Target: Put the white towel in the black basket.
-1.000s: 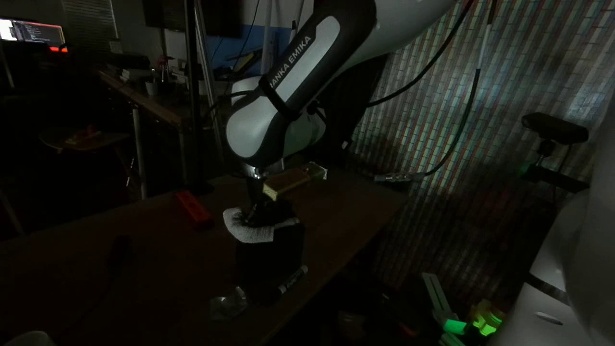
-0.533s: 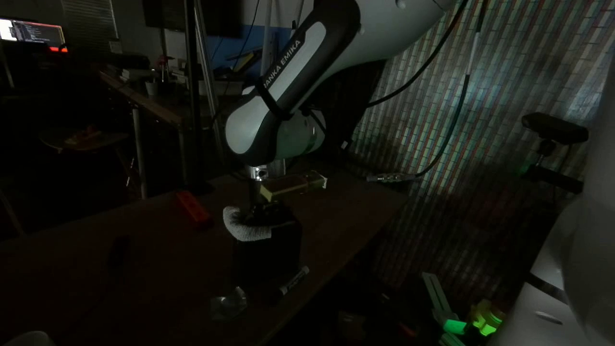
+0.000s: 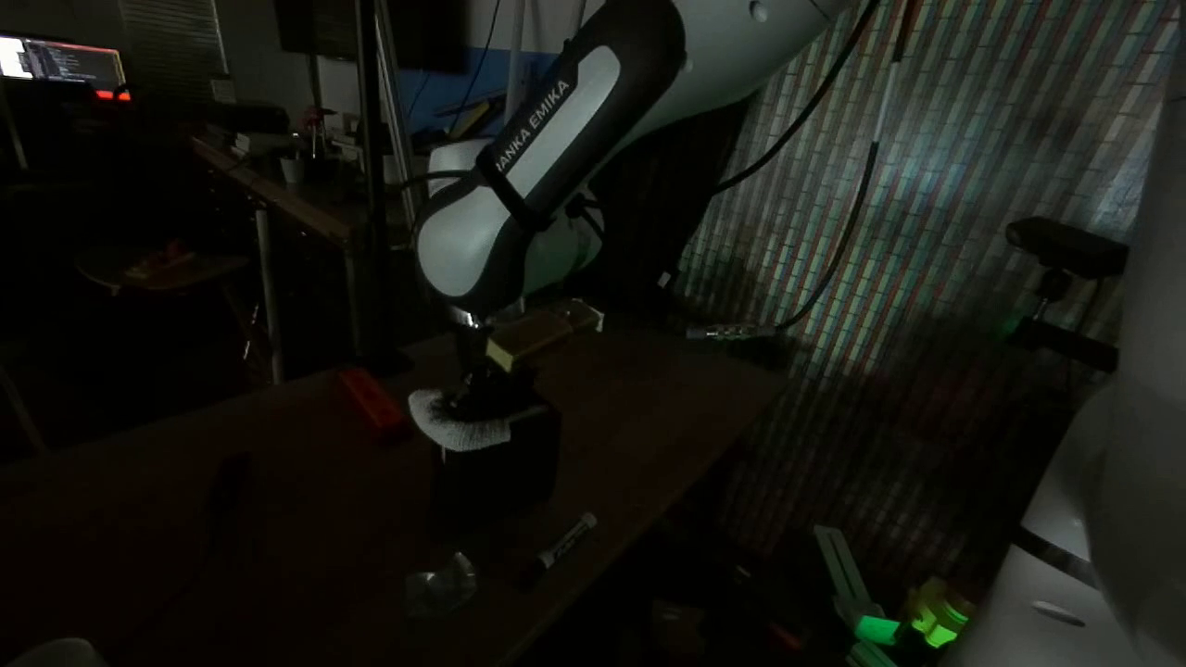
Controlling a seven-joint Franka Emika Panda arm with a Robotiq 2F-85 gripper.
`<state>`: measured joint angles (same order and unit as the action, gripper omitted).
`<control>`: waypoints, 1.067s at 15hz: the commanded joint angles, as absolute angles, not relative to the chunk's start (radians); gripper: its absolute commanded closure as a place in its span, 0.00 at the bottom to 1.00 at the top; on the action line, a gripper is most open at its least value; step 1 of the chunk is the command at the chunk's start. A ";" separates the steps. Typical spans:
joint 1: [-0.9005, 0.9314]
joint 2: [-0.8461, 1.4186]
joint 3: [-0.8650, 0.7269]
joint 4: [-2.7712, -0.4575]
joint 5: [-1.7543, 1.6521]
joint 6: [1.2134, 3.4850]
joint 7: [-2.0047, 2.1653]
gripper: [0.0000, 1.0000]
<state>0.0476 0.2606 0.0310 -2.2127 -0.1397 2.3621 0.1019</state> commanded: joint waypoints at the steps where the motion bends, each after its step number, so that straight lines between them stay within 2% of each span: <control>1: 0.069 0.258 0.023 -2.170 -0.253 2.337 0.013 1.00; 9: 0.065 0.230 0.025 -2.186 -0.416 2.345 -0.158 1.00; 16: 0.049 0.015 0.033 -2.300 -0.353 2.387 -0.133 1.00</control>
<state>0.0546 0.1593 0.0307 -2.2158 -0.3786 2.3654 -0.1355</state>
